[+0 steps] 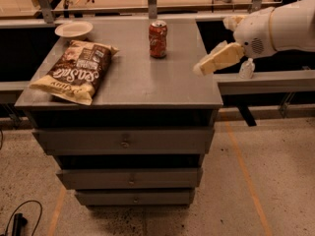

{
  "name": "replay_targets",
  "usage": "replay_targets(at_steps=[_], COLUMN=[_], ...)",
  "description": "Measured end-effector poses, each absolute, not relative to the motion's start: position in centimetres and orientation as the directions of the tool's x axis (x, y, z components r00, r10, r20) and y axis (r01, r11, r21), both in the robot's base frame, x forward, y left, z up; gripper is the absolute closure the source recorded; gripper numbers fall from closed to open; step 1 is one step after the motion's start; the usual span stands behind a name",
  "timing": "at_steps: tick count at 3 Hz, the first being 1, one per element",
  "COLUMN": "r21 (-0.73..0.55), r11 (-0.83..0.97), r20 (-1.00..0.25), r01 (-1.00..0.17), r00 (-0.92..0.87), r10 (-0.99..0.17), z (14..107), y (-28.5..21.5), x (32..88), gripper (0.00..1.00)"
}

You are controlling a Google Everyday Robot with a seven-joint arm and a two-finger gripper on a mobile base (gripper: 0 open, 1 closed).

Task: Move coke can near brown chip bag

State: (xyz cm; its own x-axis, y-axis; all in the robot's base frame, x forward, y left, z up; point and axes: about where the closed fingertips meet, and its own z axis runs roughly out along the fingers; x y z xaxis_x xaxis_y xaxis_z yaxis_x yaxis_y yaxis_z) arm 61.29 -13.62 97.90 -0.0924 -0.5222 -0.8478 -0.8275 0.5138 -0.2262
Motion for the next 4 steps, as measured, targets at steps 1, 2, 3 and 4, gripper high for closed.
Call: replay_targets(at_steps=[1,2,3,4], r21=[-0.245,-0.214,-0.180,-0.125], r11=[0.570,0.603,0.595,0.594], r20=[-0.868,-0.883,-0.922,-0.945], r01=[-0.784,-0.769,-0.784,-0.795], r00=[-0.084,-0.112,-0.077,-0.087], r10=[-0.489,-0.457,-0.379,-0.316], z=[99.3,98.5,97.8,95.7], y=[-13.9,-13.2,-9.6,-5.9], x=[62.6,62.4,65.2,68.4], gripper=[0.00,0.00,0.00,0.00])
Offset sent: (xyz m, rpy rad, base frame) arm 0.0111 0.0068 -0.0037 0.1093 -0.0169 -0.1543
